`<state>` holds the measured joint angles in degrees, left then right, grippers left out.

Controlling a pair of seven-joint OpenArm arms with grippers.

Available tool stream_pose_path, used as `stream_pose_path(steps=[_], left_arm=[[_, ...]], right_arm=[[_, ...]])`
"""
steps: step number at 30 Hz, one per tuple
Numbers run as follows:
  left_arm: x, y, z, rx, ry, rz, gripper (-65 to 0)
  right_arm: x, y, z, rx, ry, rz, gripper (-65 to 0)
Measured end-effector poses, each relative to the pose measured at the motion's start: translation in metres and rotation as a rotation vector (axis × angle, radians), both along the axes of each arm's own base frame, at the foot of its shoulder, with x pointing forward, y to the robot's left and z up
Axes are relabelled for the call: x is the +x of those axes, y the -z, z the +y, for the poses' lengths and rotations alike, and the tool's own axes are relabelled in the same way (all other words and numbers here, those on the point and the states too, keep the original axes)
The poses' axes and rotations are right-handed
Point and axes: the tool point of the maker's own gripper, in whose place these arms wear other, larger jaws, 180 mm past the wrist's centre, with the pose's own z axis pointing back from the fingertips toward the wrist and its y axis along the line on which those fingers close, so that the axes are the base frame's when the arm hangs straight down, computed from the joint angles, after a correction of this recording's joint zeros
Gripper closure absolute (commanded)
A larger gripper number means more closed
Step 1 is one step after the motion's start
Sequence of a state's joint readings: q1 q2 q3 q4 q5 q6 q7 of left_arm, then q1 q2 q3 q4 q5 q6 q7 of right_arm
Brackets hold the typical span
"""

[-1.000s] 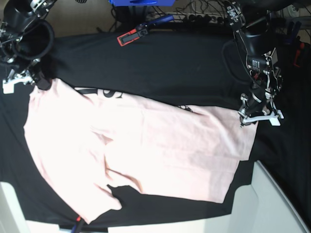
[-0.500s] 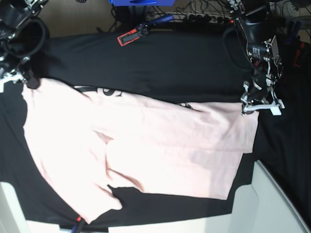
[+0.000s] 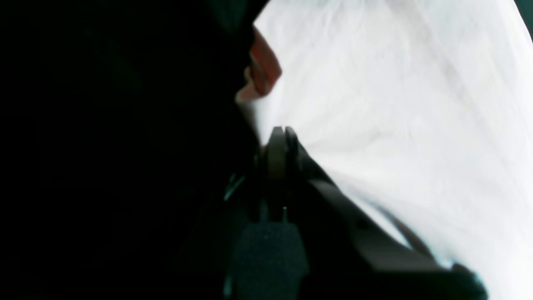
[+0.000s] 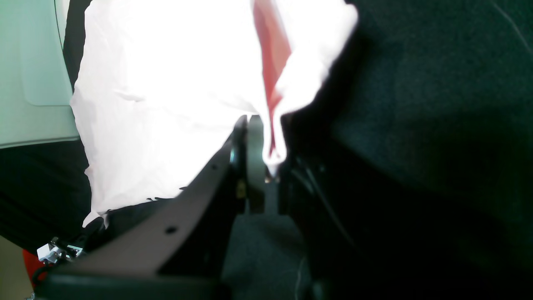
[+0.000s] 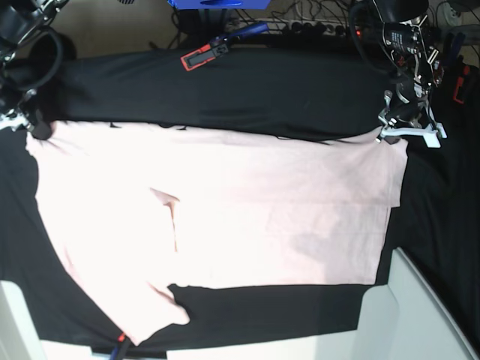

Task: Fold the T-shirt properly
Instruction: 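Pull the held edge with both grippers to unfold the shirt flat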

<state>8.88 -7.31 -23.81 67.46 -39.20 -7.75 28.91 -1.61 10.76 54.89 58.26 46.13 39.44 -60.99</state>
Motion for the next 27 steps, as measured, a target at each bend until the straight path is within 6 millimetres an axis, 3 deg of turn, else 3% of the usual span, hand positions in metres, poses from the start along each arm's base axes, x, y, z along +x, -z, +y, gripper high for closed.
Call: stream_pose_path(steps=[5, 10, 13, 18, 23, 27], left_arm=[[-0.003, 0.001, 0.000, 0.003, 0.004, 0.007, 0.0], [-0.030, 0.000, 0.000, 0.024, 0.027, 0.036, 0.0], [-0.046, -0.004, 0.000, 0.049, 0.039, 0.057, 0.0], [-0.050, -0.016, 0.002, 0.079, 0.059, 0.041, 0.0], [-0.072, -0.009, 0.002, 0.077, 0.061, 0.087, 0.0], [-0.083, -0.005, 0.002, 0.078, 0.063, 0.110, 0.0]], right_arm=[[0.001, -0.004, -0.007, -0.016, -0.002, -0.003, 0.0], [-0.012, -0.003, -0.021, -0.046, 0.006, 0.015, 0.0], [-0.020, 0.001, -0.019, -0.040, 0.007, 0.032, 0.0], [-0.022, 0.002, -0.019, -0.040, 0.007, 0.037, 0.0], [-0.033, 0.006, -0.019, -0.041, 0.009, 0.057, 0.0], [-0.052, 0.013, -0.020, -0.035, 0.017, 0.097, 0.0]])
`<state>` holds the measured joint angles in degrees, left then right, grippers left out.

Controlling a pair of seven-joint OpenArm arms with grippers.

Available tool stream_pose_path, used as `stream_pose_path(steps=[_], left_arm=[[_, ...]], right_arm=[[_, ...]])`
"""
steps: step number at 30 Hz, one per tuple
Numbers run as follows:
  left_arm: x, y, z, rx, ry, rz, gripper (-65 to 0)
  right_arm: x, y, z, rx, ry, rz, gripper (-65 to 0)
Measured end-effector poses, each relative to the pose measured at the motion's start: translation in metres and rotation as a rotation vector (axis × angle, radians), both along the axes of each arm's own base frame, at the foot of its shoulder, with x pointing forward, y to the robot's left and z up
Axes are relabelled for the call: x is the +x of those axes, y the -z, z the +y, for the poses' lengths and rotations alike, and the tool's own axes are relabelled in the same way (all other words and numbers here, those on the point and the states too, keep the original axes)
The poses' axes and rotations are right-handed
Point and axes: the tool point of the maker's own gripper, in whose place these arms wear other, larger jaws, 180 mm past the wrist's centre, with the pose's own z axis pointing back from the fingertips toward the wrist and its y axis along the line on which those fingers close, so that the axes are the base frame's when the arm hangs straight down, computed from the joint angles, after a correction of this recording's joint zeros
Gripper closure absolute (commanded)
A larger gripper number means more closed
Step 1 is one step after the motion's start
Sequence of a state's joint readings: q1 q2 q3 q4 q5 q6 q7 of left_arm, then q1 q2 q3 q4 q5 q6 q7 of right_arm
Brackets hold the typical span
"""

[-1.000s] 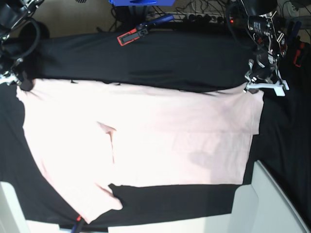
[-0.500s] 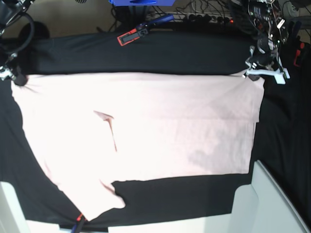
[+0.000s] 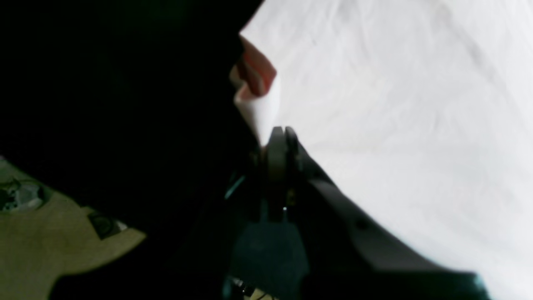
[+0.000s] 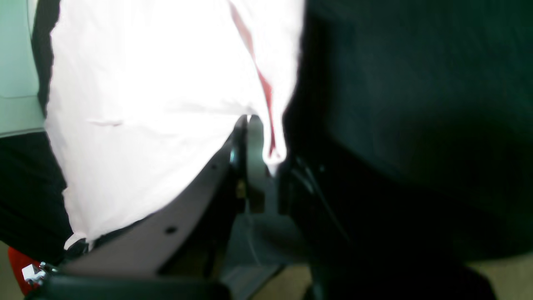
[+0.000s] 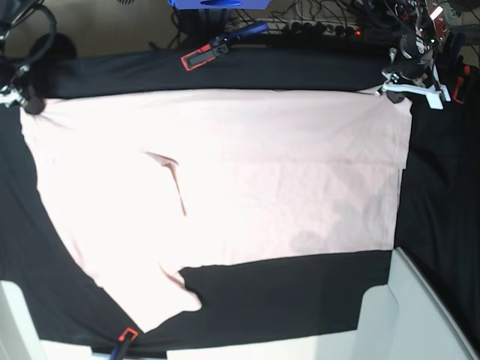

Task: Fold the T-shirt properly
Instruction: 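Pull the held edge with both grippers to unfold the shirt flat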

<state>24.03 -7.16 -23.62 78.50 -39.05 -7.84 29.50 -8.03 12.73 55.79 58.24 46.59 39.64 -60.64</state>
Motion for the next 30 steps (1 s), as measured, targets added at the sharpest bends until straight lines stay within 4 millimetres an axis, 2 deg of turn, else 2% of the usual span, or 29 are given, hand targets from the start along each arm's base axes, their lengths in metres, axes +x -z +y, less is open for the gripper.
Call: stream_pose_path(steps=[3, 7, 12, 17, 26, 28, 29, 30], left_arm=[[-0.004, 0.002, 0.001, -0.005, -0.007, 0.007, 0.0], [-0.006, -0.003, 0.014, 0.011, -0.043, -0.005, 0.0], [-0.007, -0.003, 0.014, 0.012, -0.042, -0.004, 0.0], [-0.015, 0.000, 0.013, 0.010, -0.043, 0.016, 0.0], [-0.014, -0.001, 0.014, 0.013, -0.041, 0.015, 0.0], [-0.014, 0.000, 0.014, 0.013, -0.041, 0.016, 0.0], [-0.014, 0.000, 0.014, 0.013, -0.041, 0.017, 0.0], [-0.015, -0.001, 0.014, 0.013, -0.041, 0.017, -2.9]], right_arm=[[-0.009, 0.003, 0.001, 0.014, 0.039, 0.003, 0.0], [-0.022, 0.009, 0.005, 0.023, 0.036, 0.033, 0.0], [-0.031, 0.010, 0.004, 0.022, 0.040, 0.047, 0.0], [-0.037, 0.012, 0.004, 0.022, 0.040, 0.059, 0.0], [-0.042, 0.014, 0.008, 0.035, 0.023, 0.082, -0.4], [-0.042, 0.014, 0.009, 0.038, 0.018, 0.085, -4.4], [-0.043, 0.014, 0.009, 0.042, 0.014, 0.091, -8.9], [-0.043, 0.014, 0.010, 0.044, 0.013, 0.092, -15.2]])
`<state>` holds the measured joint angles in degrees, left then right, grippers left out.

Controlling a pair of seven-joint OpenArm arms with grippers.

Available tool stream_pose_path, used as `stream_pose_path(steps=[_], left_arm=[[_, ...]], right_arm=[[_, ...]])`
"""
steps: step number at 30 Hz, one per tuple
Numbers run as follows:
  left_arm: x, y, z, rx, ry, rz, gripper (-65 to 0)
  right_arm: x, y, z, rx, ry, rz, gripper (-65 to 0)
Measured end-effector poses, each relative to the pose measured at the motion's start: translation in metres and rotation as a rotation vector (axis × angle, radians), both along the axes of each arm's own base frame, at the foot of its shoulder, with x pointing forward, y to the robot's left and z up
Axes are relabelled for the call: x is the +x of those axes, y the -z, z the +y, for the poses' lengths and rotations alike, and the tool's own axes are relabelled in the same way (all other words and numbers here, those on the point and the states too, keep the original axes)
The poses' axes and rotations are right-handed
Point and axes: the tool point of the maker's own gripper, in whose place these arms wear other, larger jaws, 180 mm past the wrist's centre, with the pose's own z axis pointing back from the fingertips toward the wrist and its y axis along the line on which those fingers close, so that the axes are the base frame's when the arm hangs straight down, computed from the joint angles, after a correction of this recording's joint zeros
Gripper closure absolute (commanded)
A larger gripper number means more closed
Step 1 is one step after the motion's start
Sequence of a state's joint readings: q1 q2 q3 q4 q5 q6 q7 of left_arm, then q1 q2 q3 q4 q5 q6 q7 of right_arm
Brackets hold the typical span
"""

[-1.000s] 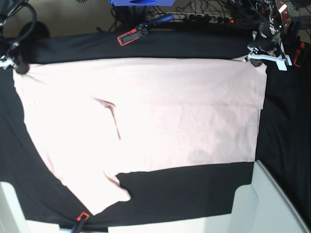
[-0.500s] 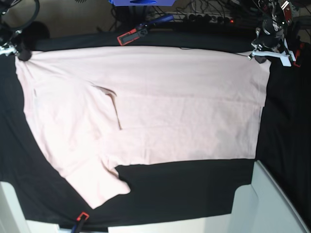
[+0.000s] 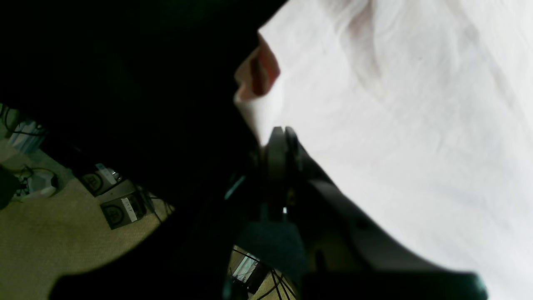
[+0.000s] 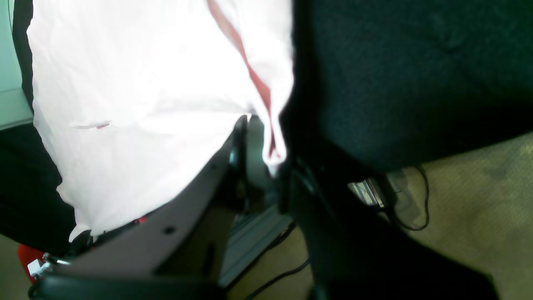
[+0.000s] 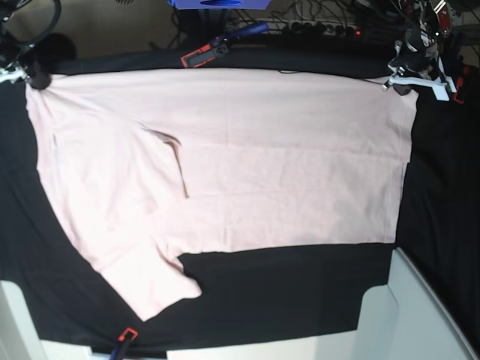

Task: Fold the T-shirt properly
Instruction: 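Pull the held edge with both grippers to unfold the shirt flat, then open both grippers and release the flattened pink shirt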

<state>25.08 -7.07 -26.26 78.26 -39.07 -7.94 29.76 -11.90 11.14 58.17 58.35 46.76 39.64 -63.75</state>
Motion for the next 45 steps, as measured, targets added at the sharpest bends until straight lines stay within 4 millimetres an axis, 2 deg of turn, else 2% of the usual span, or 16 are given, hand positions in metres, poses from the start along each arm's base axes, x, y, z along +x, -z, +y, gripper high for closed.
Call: stream_pose_path(steps=[4, 5, 7, 10, 14, 16, 19, 23, 26, 29, 31, 32, 35, 39, 41, 45], left_arm=[[-0.009, 0.001, 0.002, 0.007, -0.003, 0.016, -20.8], [-0.012, 0.000, 0.004, 0.014, -0.008, 0.016, -23.7], [-0.015, 0.000, 0.008, 0.020, -0.018, 0.021, -25.0], [-0.027, -0.006, 0.029, 0.039, -0.095, 0.013, -25.0], [-0.059, -0.015, 0.068, 0.088, -0.238, 0.025, -25.0], [-0.065, -0.016, 0.074, 0.095, -0.264, 0.026, -25.0], [-0.065, -0.017, 0.075, 0.089, -0.276, 0.015, -25.0], [-0.069, -0.026, 0.087, 0.118, -0.302, 0.009, -25.0], [-0.048, -0.052, 0.090, 0.168, -0.258, -0.049, -25.0], [-0.019, -0.092, 0.091, 0.238, -0.194, -0.153, -25.0], [-0.014, -0.112, 0.092, 0.287, -0.169, -0.174, -25.0], [-0.012, -0.119, 0.092, 0.307, -0.157, -0.179, -25.0], [0.002, -0.128, 0.085, 0.307, -0.127, -0.214, -25.0], [0.049, -0.125, 0.064, 0.249, 0.019, -0.195, -24.9], [0.069, -0.132, 0.060, 0.259, 0.072, -0.213, -24.9], [0.090, -0.136, 0.050, 0.252, 0.120, -0.236, -24.9]], right_arm=[[0.008, -0.003, 0.009, 0.028, 0.020, -0.053, -44.5], [0.010, -0.005, 0.010, 0.030, 0.023, -0.067, -50.9], [0.016, -0.008, 0.011, 0.033, 0.034, -0.096, -56.7], [0.015, -0.009, 0.007, 0.033, 0.077, -0.112, -54.3], [0.003, -0.008, -0.006, 0.023, 0.168, -0.113, -48.3], [-0.005, -0.008, -0.015, 0.022, 0.228, -0.096, -47.9], [-0.011, -0.008, -0.023, 0.022, 0.280, -0.091, -47.9], [-0.011, -0.011, -0.028, 0.016, 0.269, -0.081, -48.0], [-0.005, -0.018, -0.052, -0.040, 0.251, -0.050, -47.9], [0.012, -0.039, -0.077, -0.101, 0.236, -0.099, -47.6], [0.027, -0.052, -0.089, -0.136, 0.218, -0.133, -47.6], [0.036, -0.055, -0.089, -0.148, 0.170, -0.123, -47.6], [0.071, -0.060, -0.074, -0.176, -0.013, -0.112, -47.7], [0.140, -0.080, -0.048, -0.225, -0.185, -0.215, -47.9], [0.161, -0.084, -0.034, -0.259, -0.273, -0.240, -47.7], [0.207, -0.095, -0.009, -0.319, -0.393, -0.331, -47.6]])
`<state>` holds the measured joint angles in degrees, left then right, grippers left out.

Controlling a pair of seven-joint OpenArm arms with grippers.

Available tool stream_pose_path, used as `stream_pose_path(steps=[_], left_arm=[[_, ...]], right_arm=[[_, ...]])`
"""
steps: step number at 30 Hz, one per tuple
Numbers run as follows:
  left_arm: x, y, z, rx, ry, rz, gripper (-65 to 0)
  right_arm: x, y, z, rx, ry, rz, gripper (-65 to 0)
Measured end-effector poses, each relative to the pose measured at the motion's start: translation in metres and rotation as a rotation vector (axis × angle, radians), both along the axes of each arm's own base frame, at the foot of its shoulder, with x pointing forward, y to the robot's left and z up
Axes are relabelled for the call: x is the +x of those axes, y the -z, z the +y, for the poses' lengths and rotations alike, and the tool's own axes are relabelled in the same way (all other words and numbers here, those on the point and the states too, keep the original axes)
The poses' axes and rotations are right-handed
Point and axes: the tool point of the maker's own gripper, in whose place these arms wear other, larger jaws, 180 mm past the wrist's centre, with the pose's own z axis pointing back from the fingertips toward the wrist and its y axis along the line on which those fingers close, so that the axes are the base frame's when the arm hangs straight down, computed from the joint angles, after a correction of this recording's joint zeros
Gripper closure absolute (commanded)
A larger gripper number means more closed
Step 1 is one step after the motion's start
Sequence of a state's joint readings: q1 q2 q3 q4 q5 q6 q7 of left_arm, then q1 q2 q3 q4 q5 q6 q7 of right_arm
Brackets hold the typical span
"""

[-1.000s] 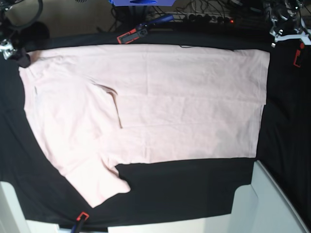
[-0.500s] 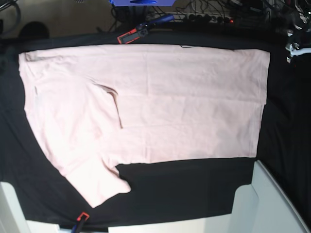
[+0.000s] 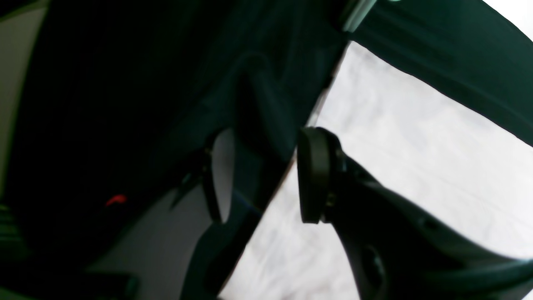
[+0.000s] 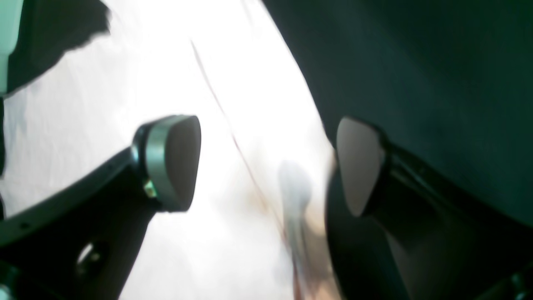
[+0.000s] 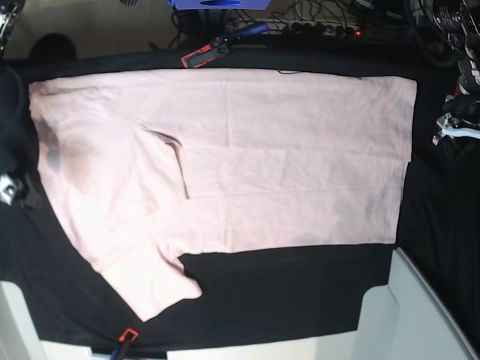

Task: Fold the T-shirt properly
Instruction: 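Open both grippers and release the flattened pink shirt, then move both grippers to the shirt's side edges and grasp them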

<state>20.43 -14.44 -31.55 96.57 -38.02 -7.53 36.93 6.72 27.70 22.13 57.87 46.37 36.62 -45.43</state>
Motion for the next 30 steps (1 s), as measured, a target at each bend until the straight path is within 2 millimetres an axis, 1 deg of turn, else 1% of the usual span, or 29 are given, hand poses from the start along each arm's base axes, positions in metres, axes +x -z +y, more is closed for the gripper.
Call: stream_pose_path(steps=[1, 3, 5, 7, 8, 10, 13, 15, 17, 19, 21, 22, 23, 26, 30], left_arm=[[0.005, -0.002, -0.001, 0.009, 0.014, 0.000, -24.9], [0.015, -0.003, 0.000, 0.091, 0.061, 0.038, -24.9], [0.024, -0.001, -0.004, 0.189, 0.111, 0.090, -24.9], [0.024, 0.006, -0.009, 0.249, 0.138, 0.137, -24.9], [0.023, 0.011, -0.013, 0.257, 0.141, 0.151, -24.9], [0.018, 0.019, -0.018, 0.258, 0.124, 0.173, -24.9], [0.016, 0.023, -0.017, 0.248, 0.111, 0.180, -24.9], [0.014, 0.023, -0.014, 0.251, 0.103, 0.182, -24.9], [0.015, 0.023, -0.014, 0.251, 0.103, 0.182, -24.9], [0.014, 0.023, -0.014, 0.250, 0.103, 0.183, -24.9], [0.014, 0.023, -0.014, 0.250, 0.103, 0.183, -24.9], [0.014, 0.023, -0.014, 0.249, 0.103, 0.184, -24.9], [0.014, 0.023, -0.014, 0.250, 0.104, 0.183, -24.9], [0.014, 0.023, -0.014, 0.250, 0.103, 0.184, -24.9], [0.012, 0.024, -0.014, 0.250, 0.104, 0.188, -24.9]], right_arm=[[0.009, 0.000, 0.006, 0.003, -0.021, -0.005, -47.6], [0.022, 0.007, 0.014, 0.019, -0.039, 0.005, -47.6], [0.027, 0.020, 0.011, 0.041, -0.022, 0.057, -47.6], [0.031, 0.030, 0.001, 0.058, 0.020, 0.099, -47.6], [0.033, 0.031, -0.004, 0.060, 0.040, 0.108, -47.6], [0.040, 0.031, -0.007, 0.043, 0.034, 0.105, -47.6], [0.051, 0.029, 0.005, 0.007, -0.015, 0.077, -47.6], [0.055, 0.029, 0.011, 0.000, -0.035, 0.071, -47.6], [0.050, 0.036, 0.010, 0.018, -0.013, 0.087, -47.6], [0.038, 0.052, 0.009, 0.033, 0.019, 0.136, -47.6], [0.024, 0.070, 0.017, 0.051, 0.018, 0.189, -47.6], [0.021, 0.074, 0.021, 0.061, 0.022, 0.196, -47.6], [0.020, 0.077, 0.023, 0.069, 0.030, 0.195, -47.6], [0.025, 0.078, 0.030, 0.091, 0.040, 0.182, -47.6], [0.023, 0.079, 0.028, 0.090, 0.043, 0.185, -47.6]])
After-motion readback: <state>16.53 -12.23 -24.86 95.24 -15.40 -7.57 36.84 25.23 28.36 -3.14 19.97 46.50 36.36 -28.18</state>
